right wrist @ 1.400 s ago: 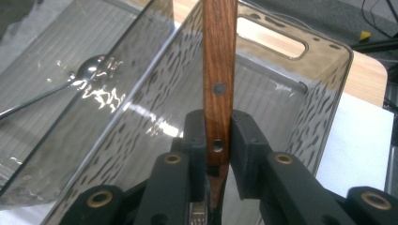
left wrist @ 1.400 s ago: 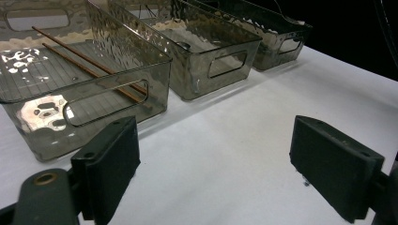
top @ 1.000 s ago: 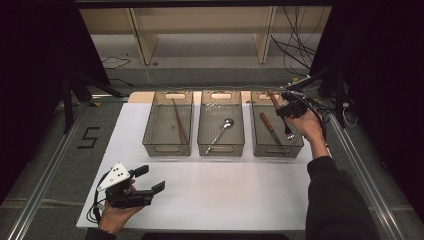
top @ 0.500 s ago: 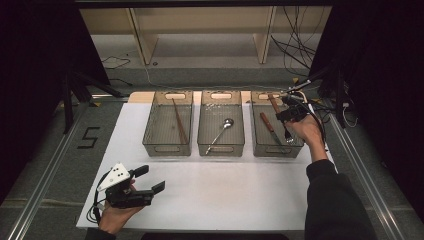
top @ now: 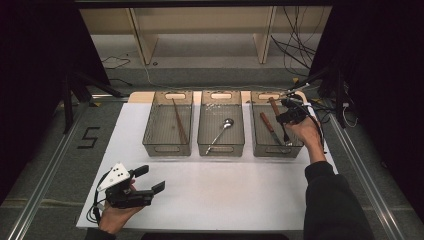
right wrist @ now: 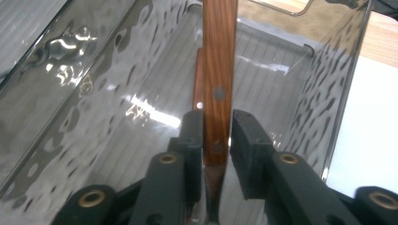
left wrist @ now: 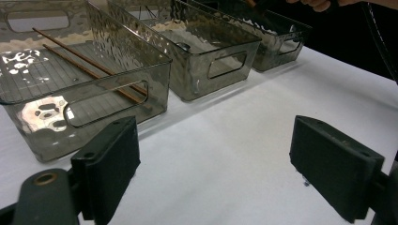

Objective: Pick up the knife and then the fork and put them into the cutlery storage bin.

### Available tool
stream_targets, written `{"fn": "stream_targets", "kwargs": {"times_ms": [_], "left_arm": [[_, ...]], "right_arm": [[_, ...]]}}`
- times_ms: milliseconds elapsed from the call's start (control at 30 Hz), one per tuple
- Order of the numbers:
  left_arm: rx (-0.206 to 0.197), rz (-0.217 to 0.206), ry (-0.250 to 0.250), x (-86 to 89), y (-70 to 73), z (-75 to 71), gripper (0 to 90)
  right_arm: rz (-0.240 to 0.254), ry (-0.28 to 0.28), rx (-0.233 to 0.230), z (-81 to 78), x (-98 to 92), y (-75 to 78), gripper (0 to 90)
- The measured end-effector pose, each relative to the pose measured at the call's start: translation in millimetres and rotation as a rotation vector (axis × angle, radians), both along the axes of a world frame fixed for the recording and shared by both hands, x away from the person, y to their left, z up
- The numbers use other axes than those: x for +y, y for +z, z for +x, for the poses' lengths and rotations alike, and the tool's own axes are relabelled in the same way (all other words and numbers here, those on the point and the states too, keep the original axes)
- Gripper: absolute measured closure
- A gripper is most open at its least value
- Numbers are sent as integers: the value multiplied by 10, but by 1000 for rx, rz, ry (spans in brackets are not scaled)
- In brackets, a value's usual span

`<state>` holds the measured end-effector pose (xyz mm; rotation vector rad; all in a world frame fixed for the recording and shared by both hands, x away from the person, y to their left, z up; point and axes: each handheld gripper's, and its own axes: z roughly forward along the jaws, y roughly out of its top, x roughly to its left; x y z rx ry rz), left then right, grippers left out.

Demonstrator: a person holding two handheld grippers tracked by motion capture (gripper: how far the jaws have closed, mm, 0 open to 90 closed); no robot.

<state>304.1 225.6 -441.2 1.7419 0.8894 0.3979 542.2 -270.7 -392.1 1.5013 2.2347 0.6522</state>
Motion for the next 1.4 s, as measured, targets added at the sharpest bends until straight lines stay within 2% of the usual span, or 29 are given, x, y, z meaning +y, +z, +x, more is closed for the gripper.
{"fn": "stream_targets", "kwargs": {"times_ms": [367, 733, 900, 1200, 1300, 1333, 1400], "left_arm": [[2, 3, -1, -4, -1, 1, 158], [2, 2, -1, -5, -1, 1, 158], [3, 1, 0, -10, -2, 2, 158], [5, 0, 0, -14, -6, 2, 158], [2, 0, -1, -15, -4, 0, 158], [3, -1, 0, -14, -4, 0, 158], [5, -1, 1, -11, -6, -3, 158]], "right_arm": [[47, 25, -15, -67, 28, 78, 624], [131, 38, -51, -235, 86, 144, 373], [185, 53, -102, -389, 114, 199, 326], [223, 102, -208, -781, 201, 246, 279], [231, 117, -227, -870, 223, 253, 271], [244, 131, -245, -969, 246, 249, 269], [249, 142, -250, -1039, 262, 237, 265]]}}
